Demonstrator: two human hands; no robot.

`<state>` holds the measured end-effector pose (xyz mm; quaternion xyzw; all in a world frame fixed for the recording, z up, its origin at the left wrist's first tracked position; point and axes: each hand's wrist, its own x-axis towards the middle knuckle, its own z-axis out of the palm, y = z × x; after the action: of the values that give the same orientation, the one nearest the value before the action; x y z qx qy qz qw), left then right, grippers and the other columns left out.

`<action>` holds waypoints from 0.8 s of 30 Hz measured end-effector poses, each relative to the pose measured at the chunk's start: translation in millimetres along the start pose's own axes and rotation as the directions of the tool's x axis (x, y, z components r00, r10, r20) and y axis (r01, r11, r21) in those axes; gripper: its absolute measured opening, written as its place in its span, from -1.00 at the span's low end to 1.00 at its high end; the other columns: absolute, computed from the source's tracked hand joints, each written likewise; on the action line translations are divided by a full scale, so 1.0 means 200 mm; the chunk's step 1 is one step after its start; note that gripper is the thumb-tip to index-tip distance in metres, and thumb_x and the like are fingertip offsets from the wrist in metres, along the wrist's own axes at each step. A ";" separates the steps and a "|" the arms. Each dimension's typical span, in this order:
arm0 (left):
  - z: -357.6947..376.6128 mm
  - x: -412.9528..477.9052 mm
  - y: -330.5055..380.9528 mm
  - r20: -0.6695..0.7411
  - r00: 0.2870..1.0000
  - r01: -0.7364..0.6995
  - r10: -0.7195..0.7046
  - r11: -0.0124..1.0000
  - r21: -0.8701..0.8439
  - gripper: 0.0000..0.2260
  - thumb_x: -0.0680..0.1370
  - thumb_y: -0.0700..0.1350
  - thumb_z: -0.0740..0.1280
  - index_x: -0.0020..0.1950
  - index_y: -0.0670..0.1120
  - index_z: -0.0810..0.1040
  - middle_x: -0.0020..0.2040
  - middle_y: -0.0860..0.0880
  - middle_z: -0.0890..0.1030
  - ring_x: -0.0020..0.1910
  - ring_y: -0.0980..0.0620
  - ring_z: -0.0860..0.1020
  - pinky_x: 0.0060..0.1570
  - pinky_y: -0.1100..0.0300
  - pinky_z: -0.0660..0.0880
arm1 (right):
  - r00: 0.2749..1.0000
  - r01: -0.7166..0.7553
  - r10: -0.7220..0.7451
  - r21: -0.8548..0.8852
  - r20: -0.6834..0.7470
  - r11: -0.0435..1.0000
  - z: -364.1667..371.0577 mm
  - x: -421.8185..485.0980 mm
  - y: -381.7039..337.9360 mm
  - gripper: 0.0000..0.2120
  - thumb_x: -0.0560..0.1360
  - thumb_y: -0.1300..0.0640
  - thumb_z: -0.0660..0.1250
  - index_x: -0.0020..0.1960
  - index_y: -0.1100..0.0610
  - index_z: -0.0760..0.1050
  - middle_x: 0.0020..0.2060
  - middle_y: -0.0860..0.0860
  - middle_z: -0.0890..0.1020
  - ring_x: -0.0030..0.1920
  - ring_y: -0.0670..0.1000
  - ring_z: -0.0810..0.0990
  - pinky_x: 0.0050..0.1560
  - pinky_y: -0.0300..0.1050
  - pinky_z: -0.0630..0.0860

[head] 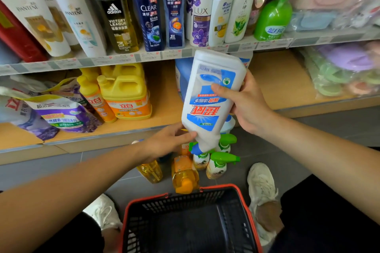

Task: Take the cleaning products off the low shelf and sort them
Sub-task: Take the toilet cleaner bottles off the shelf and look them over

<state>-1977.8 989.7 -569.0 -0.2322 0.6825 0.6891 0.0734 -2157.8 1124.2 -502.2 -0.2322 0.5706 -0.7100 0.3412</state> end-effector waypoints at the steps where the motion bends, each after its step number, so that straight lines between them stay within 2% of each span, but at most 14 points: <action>1: 0.02 0.01 -0.01 0.013 1.000 0.018 -0.017 0.996 -0.085 -0.67 0.56 0.09 0.35 0.32 0.10 0.52 0.20 0.17 0.67 0.21 0.15 0.62 0.19 0.08 0.56 | 1.000 -0.004 0.004 -0.001 -0.013 1.000 -0.01 0.00 -0.01 -0.50 0.41 0.29 0.54 0.27 0.08 0.45 0.13 0.09 0.69 0.11 0.16 0.70 -0.03 0.18 0.66; 3: 0.06 0.03 -0.02 0.018 0.999 0.030 -0.026 0.966 -0.257 -0.59 0.56 0.09 0.35 0.38 0.00 0.50 0.26 0.05 0.66 0.26 0.03 0.62 0.27 -0.03 0.50 | 0.999 -0.010 0.010 -0.002 -0.047 1.000 -0.04 0.01 -0.01 -0.47 0.43 0.26 0.54 0.31 0.10 0.40 0.11 0.06 0.70 0.08 0.14 0.72 -0.10 0.14 0.67; 5: 0.09 0.04 -0.01 0.010 1.000 0.023 -0.021 0.929 -0.369 -0.55 0.57 0.07 0.33 0.42 -0.08 0.47 0.29 -0.05 0.64 0.30 -0.08 0.60 0.24 -0.09 0.55 | 0.995 0.023 -0.025 -0.021 -0.097 1.000 -0.07 0.02 -0.01 -0.41 0.43 0.25 0.55 0.34 0.07 0.34 0.11 0.02 0.69 0.07 0.11 0.72 -0.13 0.09 0.66; 8: 0.10 0.06 0.01 -0.035 0.999 0.016 -0.031 0.925 -0.379 -0.59 0.64 0.06 0.26 0.41 -0.12 0.46 0.29 -0.08 0.63 0.28 -0.11 0.60 0.23 -0.10 0.57 | 0.982 0.104 -0.119 -0.105 -0.144 0.989 -0.15 0.02 0.00 -0.24 0.40 0.30 0.56 0.39 -0.14 0.24 0.26 -0.01 0.60 0.17 0.05 0.67 -0.05 0.05 0.68; 9: 0.10 0.07 0.02 -0.051 0.998 0.017 -0.038 0.930 -0.366 -0.61 0.65 0.06 0.25 0.40 -0.12 0.47 0.28 -0.09 0.64 0.27 -0.11 0.61 0.21 -0.08 0.58 | 0.982 0.108 -0.125 -0.128 -0.139 0.986 -0.18 0.02 0.01 -0.23 0.40 0.31 0.56 0.39 -0.17 0.24 0.26 -0.03 0.59 0.18 0.03 0.66 -0.04 0.06 0.68; 11: 0.09 0.07 0.04 -0.065 0.998 0.001 -0.027 0.931 -0.364 -0.67 0.63 0.00 0.28 0.34 -0.11 0.50 0.24 -0.12 0.65 0.19 -0.08 0.64 0.06 0.04 0.63 | 0.984 0.083 -0.104 -0.149 -0.141 0.985 -0.25 0.03 0.02 -0.33 0.40 0.30 0.56 0.32 -0.15 0.34 0.20 -0.05 0.62 0.16 0.03 0.68 -0.08 0.08 0.68; 13: 0.08 0.07 0.05 -0.056 0.998 -0.033 0.017 0.955 -0.296 -0.64 0.55 -0.12 0.40 0.35 -0.07 0.51 0.21 -0.12 0.67 0.18 -0.07 0.66 0.04 0.10 0.64 | 0.983 0.005 -0.029 -0.136 -0.179 0.991 -0.33 0.04 0.04 -0.43 0.41 0.29 0.55 0.30 -0.03 0.40 0.18 0.01 0.64 0.13 0.07 0.70 -0.07 0.16 0.68; 15: 0.06 0.06 0.06 -0.084 0.994 -0.076 0.068 0.992 -0.098 -0.44 0.46 -0.25 0.50 0.43 0.01 0.47 0.20 -0.10 0.67 0.22 -0.05 0.63 0.16 0.04 0.61 | 0.973 -0.093 0.071 -0.087 -0.220 0.992 -0.40 0.05 0.06 -0.46 0.44 0.28 0.52 0.33 0.09 0.40 0.19 0.07 0.65 0.10 0.12 0.71 -0.07 0.18 0.68; 17: 0.04 0.07 0.08 -0.116 0.984 -0.129 0.133 0.991 0.039 -0.33 0.42 -0.33 0.54 0.47 0.02 0.44 0.18 -0.08 0.69 0.21 0.01 0.63 0.13 0.10 0.61 | 0.950 -0.173 0.158 -0.033 -0.268 0.984 -0.47 0.03 0.10 -0.50 0.46 0.24 0.52 0.32 0.14 0.41 0.17 0.12 0.67 0.05 0.14 0.73 -0.09 0.13 0.68; 19: 0.05 0.08 0.10 -0.137 0.971 -0.186 0.194 0.980 0.066 -0.36 0.40 -0.37 0.53 0.44 -0.05 0.47 0.15 -0.08 0.70 0.19 0.04 0.65 0.04 0.19 0.62 | 0.925 -0.226 0.221 0.019 -0.310 0.974 -0.52 0.02 0.13 -0.55 0.46 0.21 0.53 0.27 0.15 0.44 0.12 0.15 0.69 -0.01 0.14 0.74 -0.16 0.05 0.68; 22: 0.08 0.09 0.13 -0.161 0.943 -0.275 0.291 0.955 0.114 -0.43 0.40 -0.41 0.52 0.39 -0.22 0.51 0.20 -0.15 0.67 0.23 -0.05 0.63 0.20 0.09 0.60 | 0.898 -0.271 0.279 0.071 -0.342 0.960 -0.59 0.01 0.13 -0.56 0.44 0.17 0.55 0.24 0.18 0.47 0.10 0.16 0.70 -0.04 0.12 0.75 -0.17 -0.01 0.68; 24: 0.10 0.11 0.16 -0.176 0.912 -0.338 0.371 0.922 0.188 -0.45 0.38 -0.43 0.53 0.35 -0.26 0.53 0.20 -0.18 0.66 0.21 -0.09 0.63 0.23 0.06 0.58 | 0.871 -0.319 0.334 0.101 -0.360 0.942 -0.64 0.01 0.14 -0.61 0.44 0.12 0.55 0.19 0.17 0.51 0.09 0.16 0.69 -0.05 0.10 0.75 -0.17 -0.04 0.68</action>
<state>-2014.0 1002.5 -550.6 -0.1689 0.7681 0.6083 -0.1075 -2245.1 1202.1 -560.3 0.0128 0.6420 -0.6840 0.3461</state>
